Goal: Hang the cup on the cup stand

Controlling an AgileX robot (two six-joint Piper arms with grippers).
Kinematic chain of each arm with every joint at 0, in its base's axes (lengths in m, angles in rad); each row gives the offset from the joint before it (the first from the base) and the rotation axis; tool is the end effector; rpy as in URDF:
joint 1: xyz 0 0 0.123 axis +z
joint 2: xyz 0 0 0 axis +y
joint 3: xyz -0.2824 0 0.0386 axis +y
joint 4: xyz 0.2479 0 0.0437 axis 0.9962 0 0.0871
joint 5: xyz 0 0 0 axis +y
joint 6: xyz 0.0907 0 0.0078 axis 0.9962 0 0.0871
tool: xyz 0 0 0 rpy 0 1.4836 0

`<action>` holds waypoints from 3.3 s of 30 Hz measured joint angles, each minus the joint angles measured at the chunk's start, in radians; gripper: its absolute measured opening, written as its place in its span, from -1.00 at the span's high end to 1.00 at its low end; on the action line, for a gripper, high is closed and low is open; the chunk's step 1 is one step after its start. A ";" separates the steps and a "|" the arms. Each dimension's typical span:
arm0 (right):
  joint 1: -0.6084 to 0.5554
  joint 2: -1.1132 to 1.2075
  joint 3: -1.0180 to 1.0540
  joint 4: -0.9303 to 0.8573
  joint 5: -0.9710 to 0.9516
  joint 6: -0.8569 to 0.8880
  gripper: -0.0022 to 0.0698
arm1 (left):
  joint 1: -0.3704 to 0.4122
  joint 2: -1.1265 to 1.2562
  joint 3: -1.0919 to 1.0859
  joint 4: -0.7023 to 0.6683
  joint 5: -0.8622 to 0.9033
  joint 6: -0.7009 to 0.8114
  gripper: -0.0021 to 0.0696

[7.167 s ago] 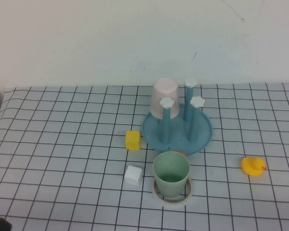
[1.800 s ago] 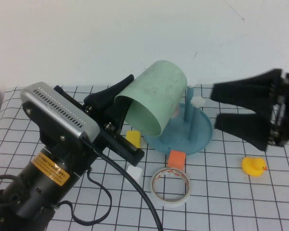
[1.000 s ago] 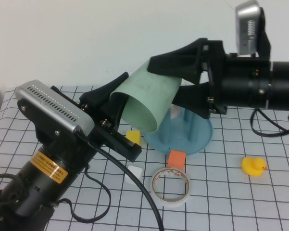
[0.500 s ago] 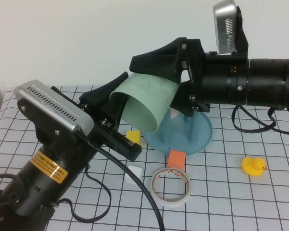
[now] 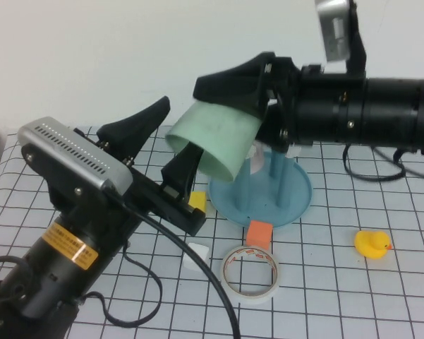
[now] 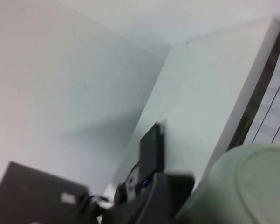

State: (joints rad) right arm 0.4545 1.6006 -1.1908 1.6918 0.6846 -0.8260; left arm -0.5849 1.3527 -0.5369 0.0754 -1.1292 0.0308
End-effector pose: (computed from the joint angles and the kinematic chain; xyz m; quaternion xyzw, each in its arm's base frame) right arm 0.2990 0.2098 0.3297 -0.0394 0.7649 0.5713 0.2950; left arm 0.2150 -0.1498 0.2917 0.2028 0.5146 -0.2330 0.7998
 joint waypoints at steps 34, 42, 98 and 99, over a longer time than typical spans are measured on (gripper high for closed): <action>-0.131 0.263 -0.201 0.019 -0.481 -1.170 -0.72 | 0.000 -0.535 0.278 -0.208 0.900 -0.061 0.94; -0.131 0.410 -0.338 0.025 -0.523 -1.171 -0.71 | 0.000 -0.535 0.279 -0.202 0.959 -0.061 0.94; -0.131 -0.783 0.556 0.041 -0.460 -0.882 0.94 | 0.000 -1.278 0.279 0.109 1.627 -0.123 0.95; -0.131 -0.836 0.588 0.041 -0.460 -0.882 0.94 | 0.000 -1.278 0.279 0.109 1.629 -0.123 0.95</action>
State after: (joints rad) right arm 0.3231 0.7649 -0.6028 1.7324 0.2243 -1.7083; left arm -0.5849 0.0745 -0.2577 0.1848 0.4994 -0.0926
